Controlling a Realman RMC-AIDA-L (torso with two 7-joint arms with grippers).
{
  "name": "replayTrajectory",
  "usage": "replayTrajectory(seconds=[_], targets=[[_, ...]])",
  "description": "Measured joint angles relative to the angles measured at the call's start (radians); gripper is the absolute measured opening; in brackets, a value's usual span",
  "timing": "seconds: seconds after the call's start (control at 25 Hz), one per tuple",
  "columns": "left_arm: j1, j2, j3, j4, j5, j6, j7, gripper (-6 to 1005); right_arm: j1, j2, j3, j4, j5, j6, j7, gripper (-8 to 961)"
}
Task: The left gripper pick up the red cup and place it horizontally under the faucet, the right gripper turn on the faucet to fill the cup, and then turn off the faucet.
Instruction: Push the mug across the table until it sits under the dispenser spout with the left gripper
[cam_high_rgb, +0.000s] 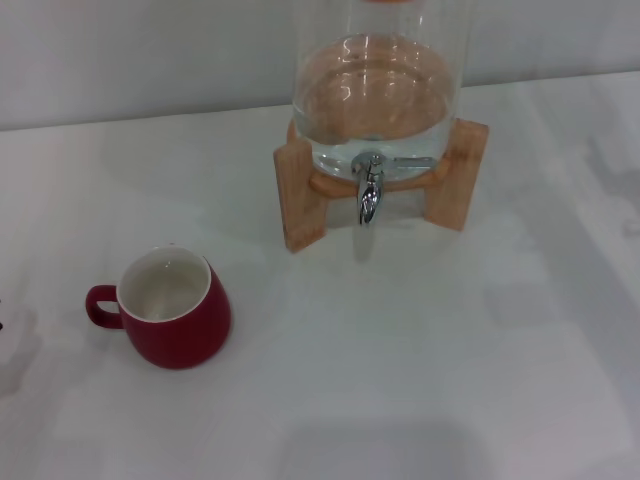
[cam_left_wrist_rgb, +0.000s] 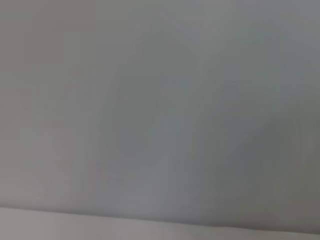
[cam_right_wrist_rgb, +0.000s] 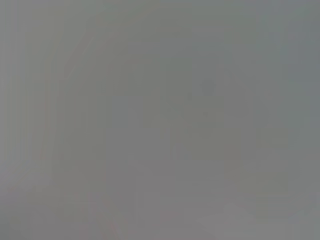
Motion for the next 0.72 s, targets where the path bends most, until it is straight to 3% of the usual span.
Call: replayTrajectory(seconds=[0.24,0.72], targets=[[-0.011,0.021,0.001,0.001,0.0,-0.01,0.004,864,0.001,0.0,-0.006,0.0,0.0,0.0,0.0,810],[-0.045,0.036,0.011,-0.001,0.0,-0.063,0.1,861,-0.001,0.003,-0.014,0.001,0.0,0.0,0.016,810]])
